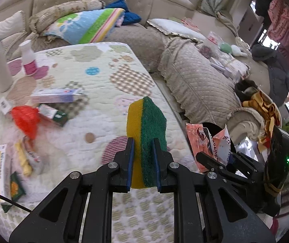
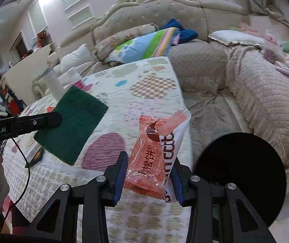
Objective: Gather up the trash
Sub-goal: 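Carry wrapper and sponge over the black bin and open the right tool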
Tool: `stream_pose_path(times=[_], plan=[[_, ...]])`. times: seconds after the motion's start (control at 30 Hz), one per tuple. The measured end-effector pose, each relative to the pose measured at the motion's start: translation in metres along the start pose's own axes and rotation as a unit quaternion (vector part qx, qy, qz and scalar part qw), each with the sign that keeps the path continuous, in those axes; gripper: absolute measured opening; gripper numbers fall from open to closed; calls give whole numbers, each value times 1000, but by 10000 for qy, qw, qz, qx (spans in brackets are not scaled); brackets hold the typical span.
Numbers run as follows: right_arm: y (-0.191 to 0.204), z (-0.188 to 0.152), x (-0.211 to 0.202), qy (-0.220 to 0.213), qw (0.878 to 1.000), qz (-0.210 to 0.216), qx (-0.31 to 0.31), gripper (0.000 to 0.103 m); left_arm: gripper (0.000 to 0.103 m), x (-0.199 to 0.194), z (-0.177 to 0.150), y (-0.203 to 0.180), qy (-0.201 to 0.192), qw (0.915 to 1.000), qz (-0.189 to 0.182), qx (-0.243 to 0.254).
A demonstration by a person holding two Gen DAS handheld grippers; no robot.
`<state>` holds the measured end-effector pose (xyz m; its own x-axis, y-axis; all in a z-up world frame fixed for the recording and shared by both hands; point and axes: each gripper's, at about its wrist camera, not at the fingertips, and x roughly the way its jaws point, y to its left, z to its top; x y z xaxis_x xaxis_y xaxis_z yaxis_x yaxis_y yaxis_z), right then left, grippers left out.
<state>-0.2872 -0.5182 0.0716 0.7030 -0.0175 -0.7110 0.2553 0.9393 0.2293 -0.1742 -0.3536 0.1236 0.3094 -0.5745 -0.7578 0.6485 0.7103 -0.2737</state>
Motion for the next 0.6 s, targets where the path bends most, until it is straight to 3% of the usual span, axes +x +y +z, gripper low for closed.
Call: stream_pose_path(times=[0.6], plan=[[-105,-17,-27,13,9928,-705,964,39,15,62,1,-88,464,9966,-564,393]])
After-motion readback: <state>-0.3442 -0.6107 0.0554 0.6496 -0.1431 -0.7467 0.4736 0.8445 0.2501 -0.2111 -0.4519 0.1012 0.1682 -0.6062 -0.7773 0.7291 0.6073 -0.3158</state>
